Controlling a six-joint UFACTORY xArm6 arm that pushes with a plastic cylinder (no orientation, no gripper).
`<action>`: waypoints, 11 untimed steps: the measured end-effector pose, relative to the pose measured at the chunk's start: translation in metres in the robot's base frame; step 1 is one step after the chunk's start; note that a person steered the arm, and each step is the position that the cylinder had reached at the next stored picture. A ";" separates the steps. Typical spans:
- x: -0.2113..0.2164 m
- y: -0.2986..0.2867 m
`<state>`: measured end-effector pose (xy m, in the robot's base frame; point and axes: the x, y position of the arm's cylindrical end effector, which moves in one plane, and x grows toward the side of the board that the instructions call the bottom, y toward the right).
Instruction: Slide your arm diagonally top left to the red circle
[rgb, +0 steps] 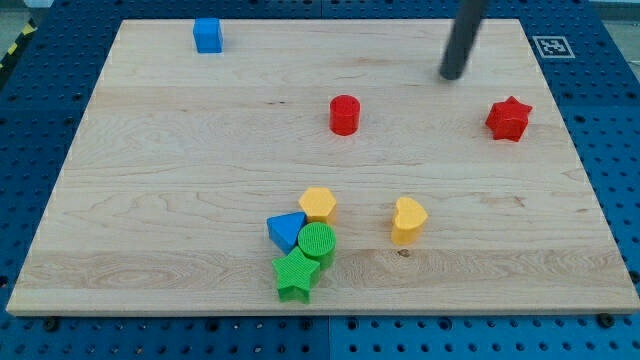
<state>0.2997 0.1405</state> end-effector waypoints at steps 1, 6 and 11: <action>-0.001 -0.077; 0.001 -0.143; 0.065 -0.199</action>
